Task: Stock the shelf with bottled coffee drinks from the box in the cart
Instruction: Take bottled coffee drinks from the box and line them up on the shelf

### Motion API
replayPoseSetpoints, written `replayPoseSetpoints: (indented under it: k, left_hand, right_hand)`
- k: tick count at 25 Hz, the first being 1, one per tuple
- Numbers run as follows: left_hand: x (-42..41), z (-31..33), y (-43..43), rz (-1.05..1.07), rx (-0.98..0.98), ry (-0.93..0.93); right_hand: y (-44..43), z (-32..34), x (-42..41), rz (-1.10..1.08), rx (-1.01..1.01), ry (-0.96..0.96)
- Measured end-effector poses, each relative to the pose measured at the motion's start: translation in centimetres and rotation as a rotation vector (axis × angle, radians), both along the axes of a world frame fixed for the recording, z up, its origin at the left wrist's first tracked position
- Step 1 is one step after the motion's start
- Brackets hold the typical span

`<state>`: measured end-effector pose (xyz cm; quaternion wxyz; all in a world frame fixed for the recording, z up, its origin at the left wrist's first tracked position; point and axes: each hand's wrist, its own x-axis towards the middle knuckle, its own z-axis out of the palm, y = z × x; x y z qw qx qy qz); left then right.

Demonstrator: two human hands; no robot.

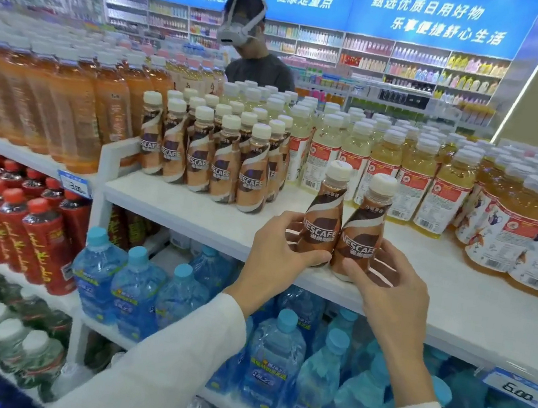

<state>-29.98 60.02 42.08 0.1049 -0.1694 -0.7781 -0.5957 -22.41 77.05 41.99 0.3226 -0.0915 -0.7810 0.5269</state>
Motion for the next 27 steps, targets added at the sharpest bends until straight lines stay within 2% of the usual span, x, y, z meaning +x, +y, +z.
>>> replayPoseSetpoints:
  k: [10,16,22,27]
  left_hand:
    - [-3.5,0.3,-14.5,0.159,0.019,0.023]
    - [-7.7,0.1,-23.0,0.274,0.114,0.01]
    - [-10.8,0.2,-28.2,0.424,0.027,0.071]
    - [-12.4,-0.1,-28.6,0.585,-0.158,0.159]
  right_hand:
    - [-13.6,0.3,-6.7,0.213,0.008,-0.002]
    - [-23.0,0.3,-12.5,0.264,0.017,0.033]
    - [-29.5,-0.2,-17.2,0.276,0.021,0.024]
    - [-31.1,-0.3,-18.6,0.229,0.061,0.015]
